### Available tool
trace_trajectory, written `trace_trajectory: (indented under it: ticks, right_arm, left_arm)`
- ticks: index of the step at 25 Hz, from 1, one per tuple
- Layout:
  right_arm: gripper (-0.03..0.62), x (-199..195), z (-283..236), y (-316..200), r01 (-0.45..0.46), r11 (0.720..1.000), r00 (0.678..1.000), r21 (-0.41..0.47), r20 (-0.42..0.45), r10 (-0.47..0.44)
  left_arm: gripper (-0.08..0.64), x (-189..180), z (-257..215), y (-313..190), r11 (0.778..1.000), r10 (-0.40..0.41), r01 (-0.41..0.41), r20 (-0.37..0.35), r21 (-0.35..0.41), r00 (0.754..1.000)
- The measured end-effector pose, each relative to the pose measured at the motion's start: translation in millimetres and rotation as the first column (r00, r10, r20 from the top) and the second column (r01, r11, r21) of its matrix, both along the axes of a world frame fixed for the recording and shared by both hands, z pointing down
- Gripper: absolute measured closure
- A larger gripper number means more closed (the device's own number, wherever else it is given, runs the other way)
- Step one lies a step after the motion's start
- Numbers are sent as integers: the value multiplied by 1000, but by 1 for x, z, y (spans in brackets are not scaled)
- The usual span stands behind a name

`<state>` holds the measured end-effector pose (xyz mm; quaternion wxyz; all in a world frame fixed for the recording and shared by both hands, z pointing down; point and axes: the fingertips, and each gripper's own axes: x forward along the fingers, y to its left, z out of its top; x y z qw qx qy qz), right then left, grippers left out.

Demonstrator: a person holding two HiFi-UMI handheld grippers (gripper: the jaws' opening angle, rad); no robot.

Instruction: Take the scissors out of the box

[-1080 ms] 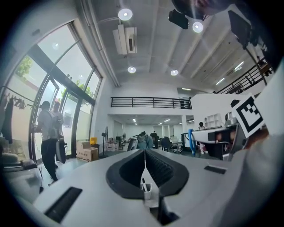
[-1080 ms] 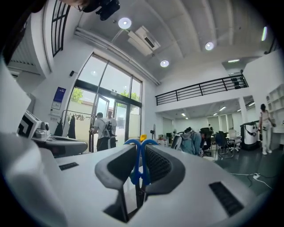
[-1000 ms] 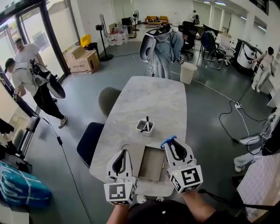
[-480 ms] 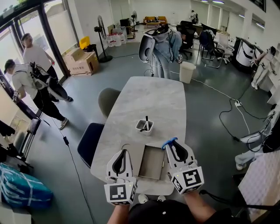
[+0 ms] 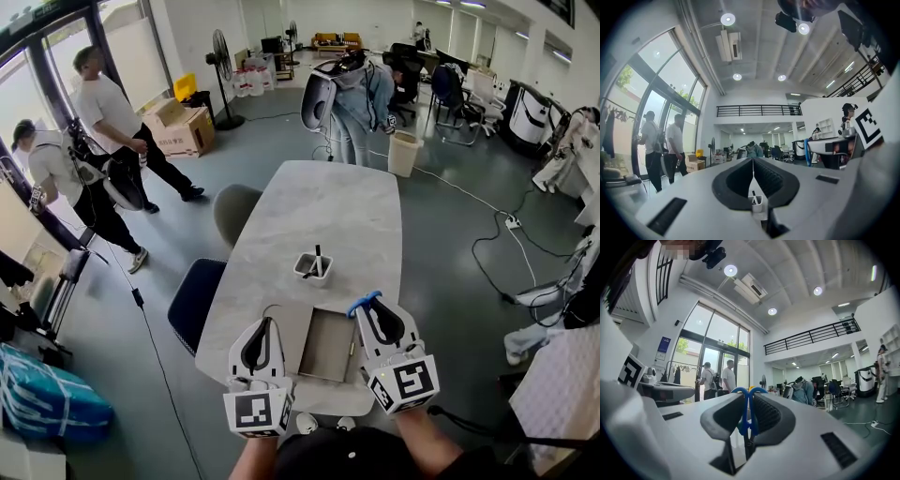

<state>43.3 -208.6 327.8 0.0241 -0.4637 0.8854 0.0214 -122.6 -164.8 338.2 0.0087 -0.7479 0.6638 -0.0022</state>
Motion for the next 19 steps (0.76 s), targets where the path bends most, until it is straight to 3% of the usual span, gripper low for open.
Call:
trace_trajectory:
  ticks: [19]
  right_arm:
    - [529,4,-12,6,-1,1000,1000,27,14,1]
  left_arm:
    - [543,5,3,6,1000,9,-9,-8,-5,1000]
